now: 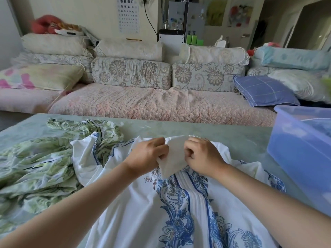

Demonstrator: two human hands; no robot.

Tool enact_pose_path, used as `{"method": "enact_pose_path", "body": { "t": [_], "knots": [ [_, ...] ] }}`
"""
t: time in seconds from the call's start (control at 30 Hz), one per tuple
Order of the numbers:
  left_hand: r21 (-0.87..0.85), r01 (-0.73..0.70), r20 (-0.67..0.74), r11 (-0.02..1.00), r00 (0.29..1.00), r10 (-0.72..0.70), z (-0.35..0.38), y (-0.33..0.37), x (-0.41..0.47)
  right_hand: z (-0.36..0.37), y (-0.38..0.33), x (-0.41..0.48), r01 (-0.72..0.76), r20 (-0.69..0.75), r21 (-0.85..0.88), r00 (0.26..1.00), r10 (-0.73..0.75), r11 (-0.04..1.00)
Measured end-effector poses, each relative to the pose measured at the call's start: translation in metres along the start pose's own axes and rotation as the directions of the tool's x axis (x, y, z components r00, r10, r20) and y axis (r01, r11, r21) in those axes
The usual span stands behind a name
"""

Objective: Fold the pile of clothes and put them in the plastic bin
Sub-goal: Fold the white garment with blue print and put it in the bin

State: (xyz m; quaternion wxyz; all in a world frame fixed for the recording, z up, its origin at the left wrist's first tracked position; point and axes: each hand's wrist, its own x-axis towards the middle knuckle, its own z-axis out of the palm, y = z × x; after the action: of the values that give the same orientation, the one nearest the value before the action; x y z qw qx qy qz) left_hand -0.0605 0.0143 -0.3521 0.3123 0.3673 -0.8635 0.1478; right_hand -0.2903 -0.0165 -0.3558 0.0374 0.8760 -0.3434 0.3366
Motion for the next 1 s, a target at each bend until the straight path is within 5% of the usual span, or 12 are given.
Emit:
{"method": "enact_pose_path", "body": {
  "t": [0.17,0.3,0.37,0.43,0.5,0.57,0.6,0.7,0.83,0.87,0.93,1.0],
  "knots": [
    [0.012,0.095,0.426,0.995,0.900,-0.091,0.007,0.018,-0.018,0.004,-0.008,-0.019,-0.076,0.387,-0.057,0.917,0.093,0.995],
    [-0.203,0.586,0.358,0.784,0.790,-0.498,0.000,0.026,-0.012,0.017,-0.005,-0.022,-0.120,0.382,-0.281,0.896,0.226,0.952],
    [-0.317,0.673,0.332,0.669,0.739,-0.586,0.000,0.026,-0.006,0.019,-0.005,-0.017,-0.208,0.342,-0.354,0.879,0.333,0.912],
    [-0.315,0.603,0.218,0.733,0.798,-0.562,0.000,0.024,-0.003,0.018,-0.005,-0.008,-0.280,0.313,-0.349,0.864,0.394,0.894],
    [-0.268,0.362,0.098,0.893,0.932,-0.348,-0.004,0.020,-0.001,0.017,-0.003,0.006,-0.326,0.248,-0.335,0.874,0.417,0.884],
    [-0.178,0.139,0.220,0.974,0.971,-0.098,-0.007,0.017,0.003,0.014,0.000,0.019,-0.327,0.144,-0.285,0.915,0.378,0.901],
    [-0.123,0.122,0.413,0.985,0.909,-0.061,-0.009,0.019,0.004,0.011,0.001,0.022,-0.288,0.146,-0.284,0.930,0.338,0.914],
    [0.033,0.276,0.883,0.961,0.442,-0.157,-0.008,0.028,0.007,0.003,0.006,0.021,-0.031,0.460,-0.358,0.864,0.205,0.933],
    [-0.024,0.609,0.962,0.793,0.230,-0.147,-0.012,0.020,0.014,0.007,0.022,-0.002,-0.131,0.570,-0.202,0.790,0.225,0.971],
    [-0.076,0.723,0.949,0.686,0.264,-0.174,-0.011,0.017,0.016,0.009,0.026,-0.006,-0.206,0.553,-0.153,0.793,0.257,0.966],
    [-0.215,0.819,0.813,0.532,0.452,-0.367,-0.003,0.009,0.017,0.013,0.030,-0.007,-0.318,0.428,-0.051,0.850,0.308,0.947],
    [-0.189,0.718,0.525,0.670,0.651,-0.549,0.013,0.000,0.015,0.019,0.026,0.001,-0.292,0.189,-0.015,0.938,0.290,0.956]
  ]
}}
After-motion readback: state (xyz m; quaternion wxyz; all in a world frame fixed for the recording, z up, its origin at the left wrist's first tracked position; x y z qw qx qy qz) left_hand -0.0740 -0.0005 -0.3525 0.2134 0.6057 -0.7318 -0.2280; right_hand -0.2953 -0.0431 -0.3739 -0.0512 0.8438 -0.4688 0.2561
